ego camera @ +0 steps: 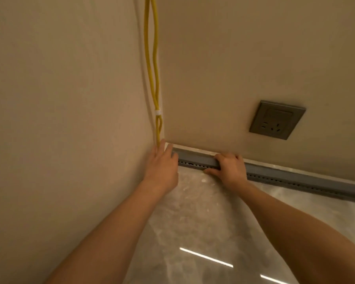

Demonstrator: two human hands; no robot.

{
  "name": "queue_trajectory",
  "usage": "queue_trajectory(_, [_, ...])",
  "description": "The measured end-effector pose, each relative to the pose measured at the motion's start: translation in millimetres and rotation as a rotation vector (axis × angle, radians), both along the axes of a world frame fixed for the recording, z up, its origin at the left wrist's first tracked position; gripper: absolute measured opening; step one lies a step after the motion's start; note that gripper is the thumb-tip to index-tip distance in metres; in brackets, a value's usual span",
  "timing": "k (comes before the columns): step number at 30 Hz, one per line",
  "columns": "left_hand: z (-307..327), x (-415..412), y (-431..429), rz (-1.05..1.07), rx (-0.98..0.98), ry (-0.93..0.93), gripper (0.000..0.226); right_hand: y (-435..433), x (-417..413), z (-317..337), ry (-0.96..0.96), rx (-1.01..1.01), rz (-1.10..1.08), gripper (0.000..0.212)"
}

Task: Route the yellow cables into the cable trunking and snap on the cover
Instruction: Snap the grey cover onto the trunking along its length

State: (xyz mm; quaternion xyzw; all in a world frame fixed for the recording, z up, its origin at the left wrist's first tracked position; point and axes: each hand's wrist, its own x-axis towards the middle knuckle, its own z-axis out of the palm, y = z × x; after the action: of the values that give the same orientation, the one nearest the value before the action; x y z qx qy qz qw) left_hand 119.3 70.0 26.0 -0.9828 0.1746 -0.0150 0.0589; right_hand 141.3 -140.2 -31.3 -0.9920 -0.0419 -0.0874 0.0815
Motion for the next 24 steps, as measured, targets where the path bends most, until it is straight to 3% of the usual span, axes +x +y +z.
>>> queue_trajectory(3, [-1,20,-3,-0.041,0.17,-0.105,0.065,-9,5,2,-0.177,-0.025,0.069,0.043])
queue_trajectory(6, [-8,34,-5,0.001,0.275,-0.082,0.072,-15,14,7,-0.35,-0.038,0.082,0.04])
queue_trajectory(10, [-18,48,-4,0.012,0.273,-0.074,0.075,-20,28,5,-0.462,-0.063,0.12,0.041])
queue_trajectory(16, [-33,63,-5,-0.025,0.246,-0.057,0.075,-27,37,-16,-0.61,-0.274,0.263,0.038])
queue_trajectory(24, [-45,69,-2,-0.019,0.155,-0.181,0.065,-36,48,-18,-0.687,-0.284,0.403,0.026])
